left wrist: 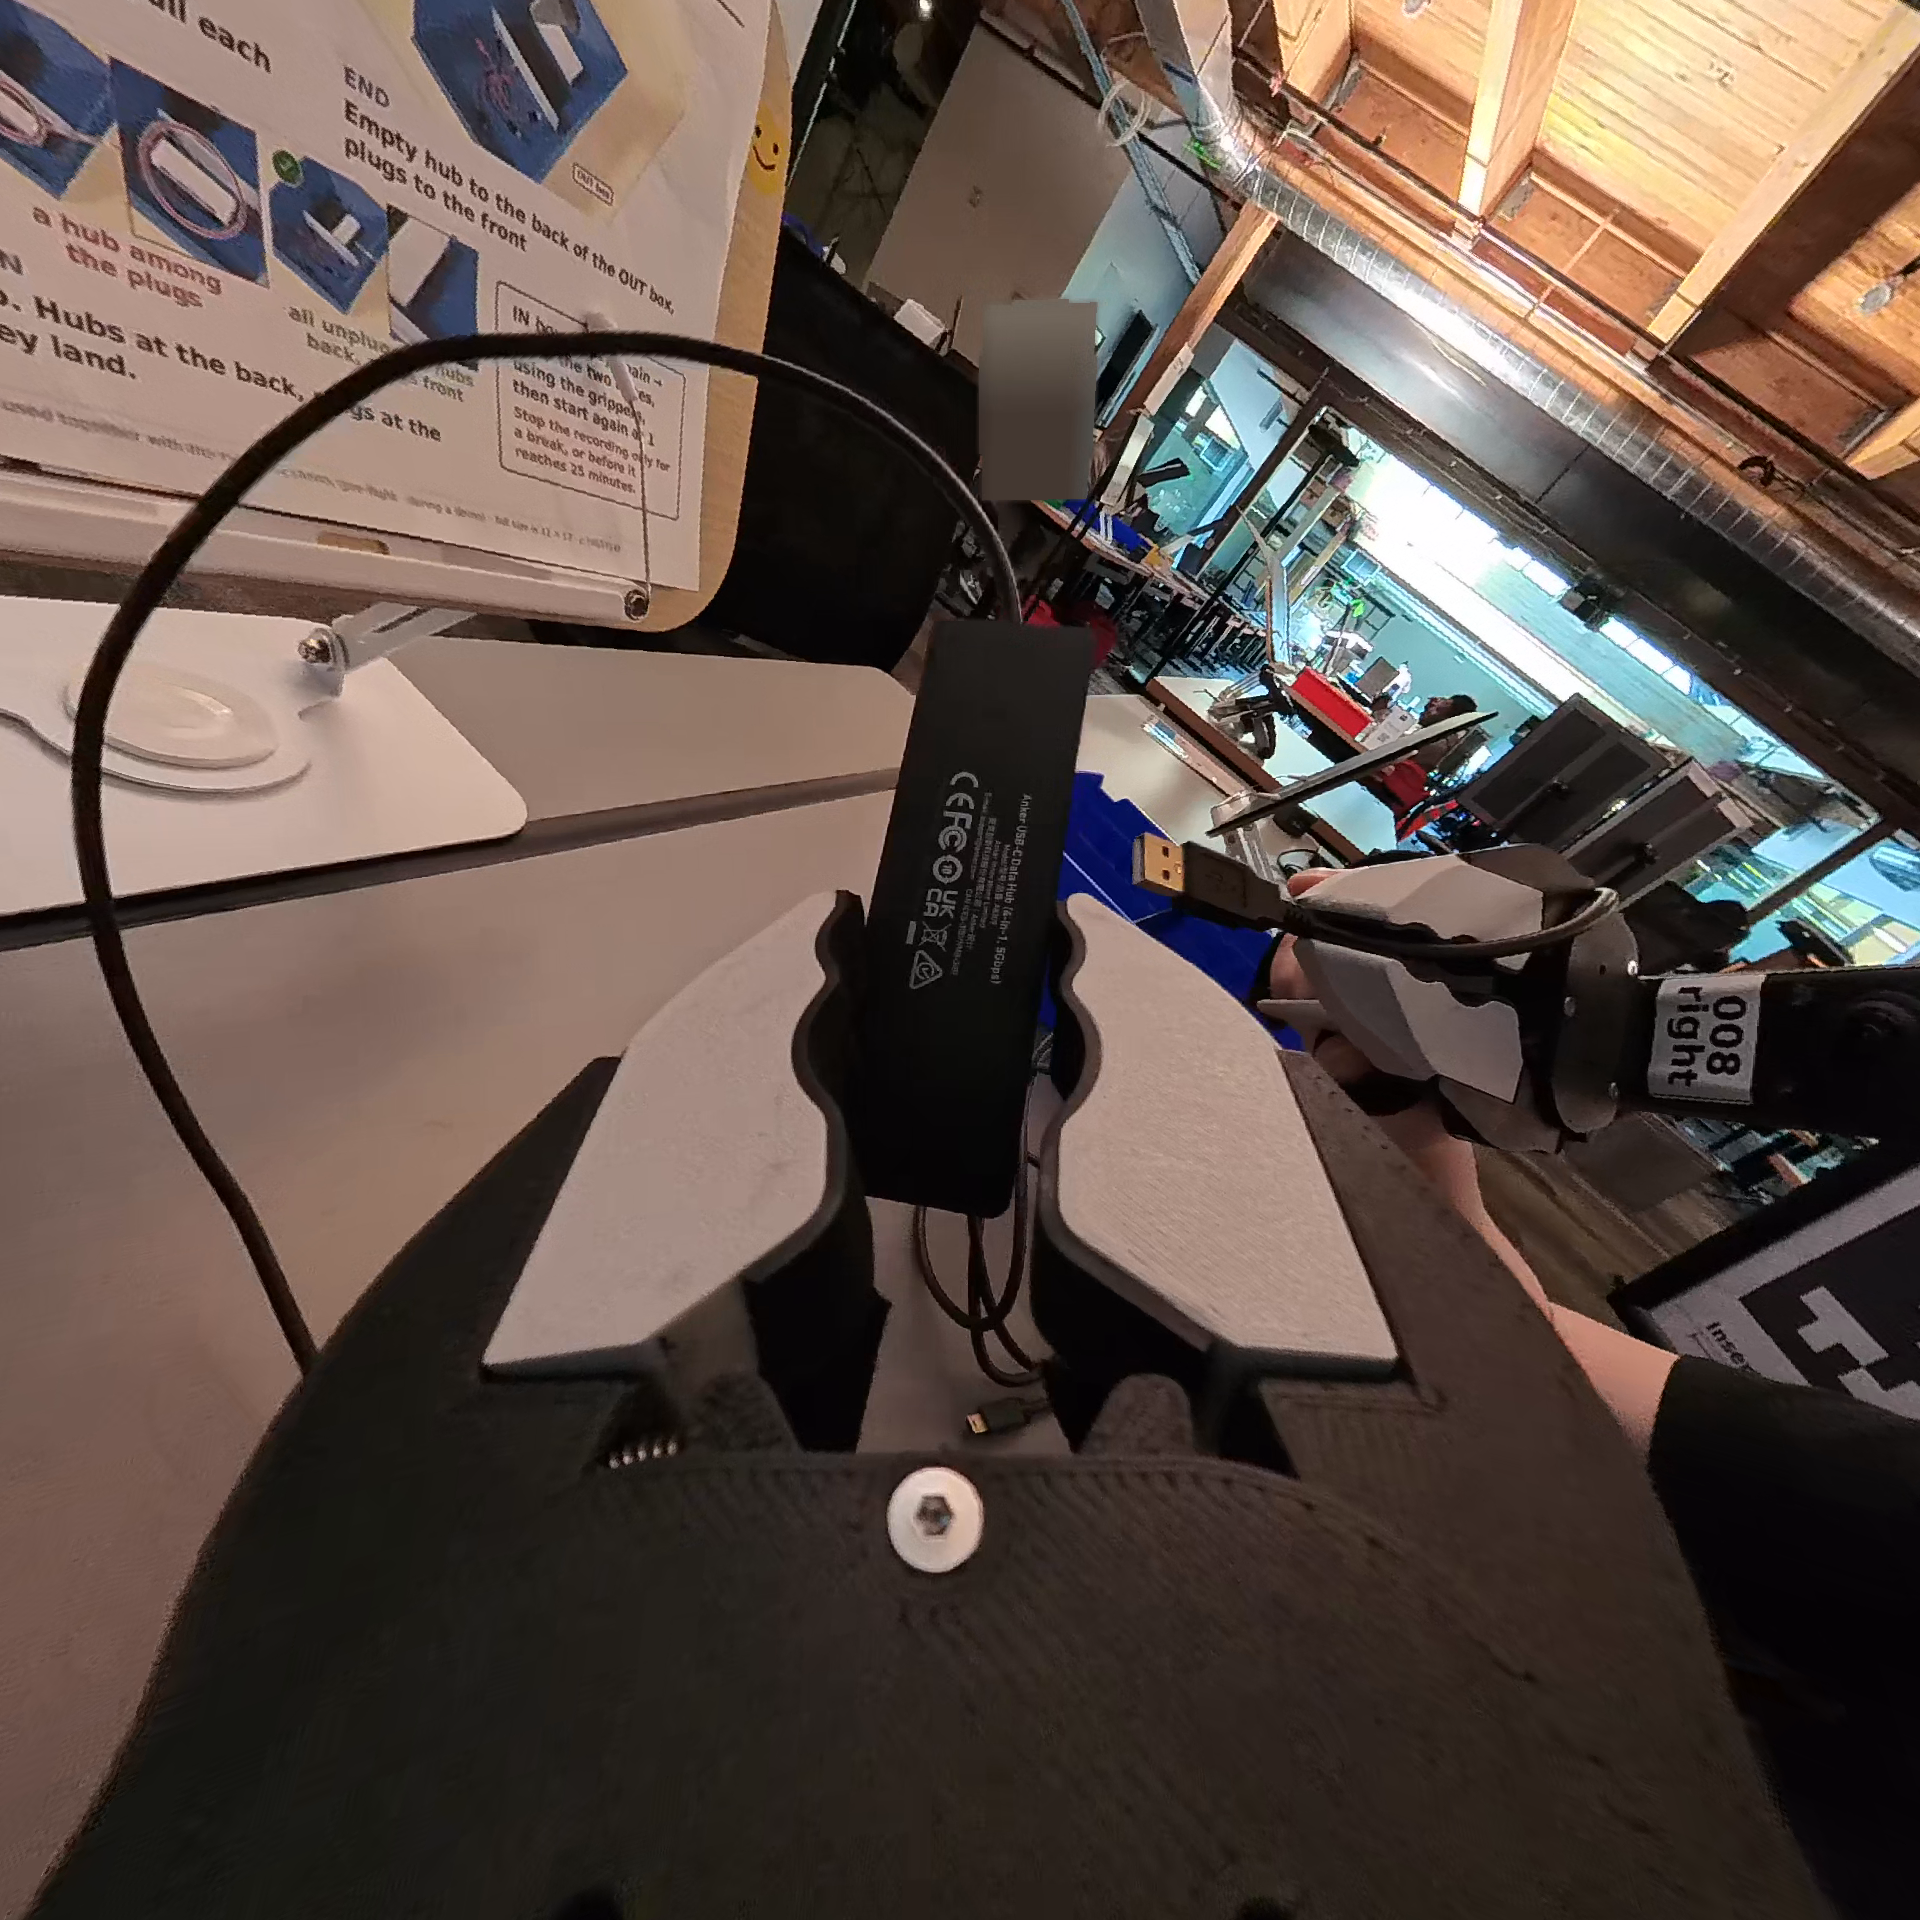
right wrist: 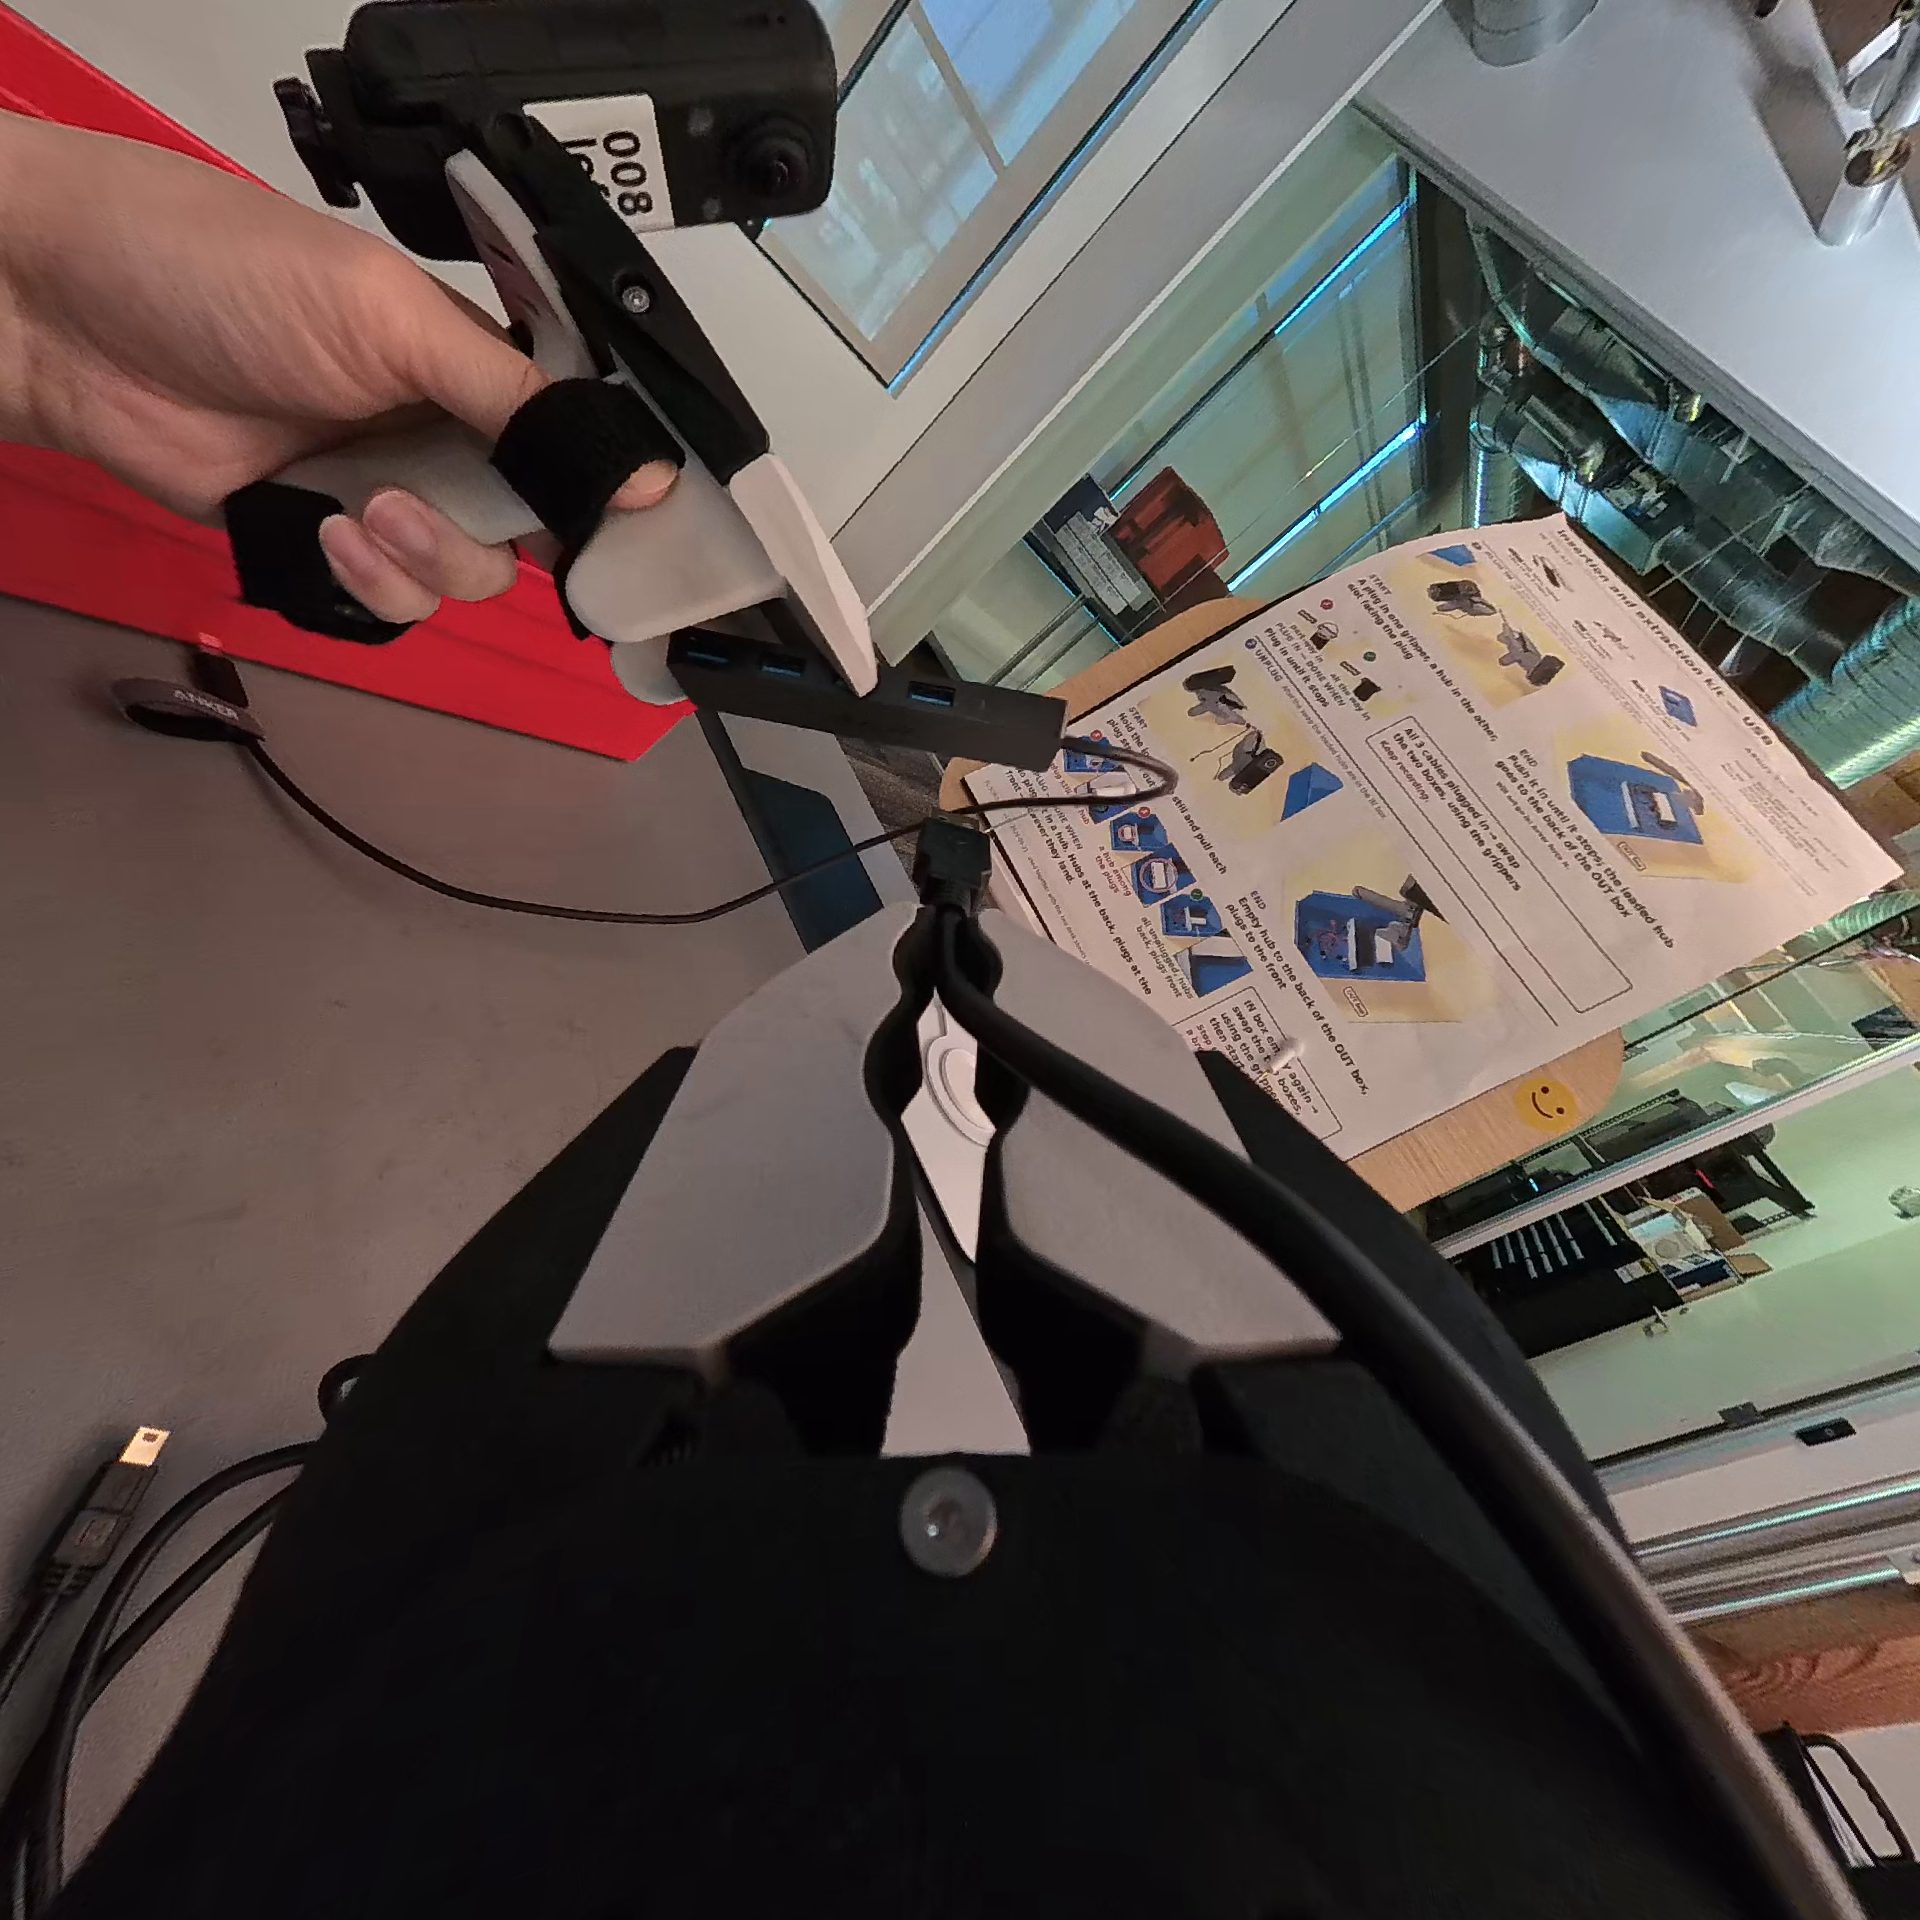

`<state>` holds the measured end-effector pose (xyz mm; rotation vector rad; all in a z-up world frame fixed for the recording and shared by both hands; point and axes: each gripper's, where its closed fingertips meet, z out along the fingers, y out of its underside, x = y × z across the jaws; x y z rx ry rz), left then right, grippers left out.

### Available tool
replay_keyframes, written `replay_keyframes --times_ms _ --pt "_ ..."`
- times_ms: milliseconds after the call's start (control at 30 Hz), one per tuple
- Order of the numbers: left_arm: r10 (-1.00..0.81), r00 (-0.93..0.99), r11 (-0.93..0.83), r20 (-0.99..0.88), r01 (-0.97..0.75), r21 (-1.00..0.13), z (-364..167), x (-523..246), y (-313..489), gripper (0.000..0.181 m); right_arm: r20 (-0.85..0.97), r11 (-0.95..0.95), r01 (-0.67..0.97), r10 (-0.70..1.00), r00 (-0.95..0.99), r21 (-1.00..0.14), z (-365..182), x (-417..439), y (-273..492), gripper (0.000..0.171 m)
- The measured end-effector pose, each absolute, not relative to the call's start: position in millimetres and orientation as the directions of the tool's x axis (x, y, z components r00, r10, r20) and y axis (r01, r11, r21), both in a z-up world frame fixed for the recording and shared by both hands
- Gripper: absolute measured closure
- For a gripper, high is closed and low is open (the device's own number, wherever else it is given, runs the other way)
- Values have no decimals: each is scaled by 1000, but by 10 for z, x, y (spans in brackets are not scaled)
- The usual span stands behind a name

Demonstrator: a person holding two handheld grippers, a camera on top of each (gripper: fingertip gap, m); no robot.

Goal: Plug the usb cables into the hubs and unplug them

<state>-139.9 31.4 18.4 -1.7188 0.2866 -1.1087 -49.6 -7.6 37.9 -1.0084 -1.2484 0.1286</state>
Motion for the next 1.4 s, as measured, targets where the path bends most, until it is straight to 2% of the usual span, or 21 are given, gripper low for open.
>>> replay_keyframes --times_ms 700,1100,1400 --pt "-657 579 -386 483 293 -875 245 -1396 305 148 717 588 412 592 368 -697 389 -521 -102 167" --pt "-678 617 -338 401 223 -914 249 -1255 258 148 667 572 343 640 382 -745 462 -527 -165 167" --pt "-671 669 -299 320 151 -942 203 -1144 246 147 697 593 367 605 385 -717 446 -539 -161 167"
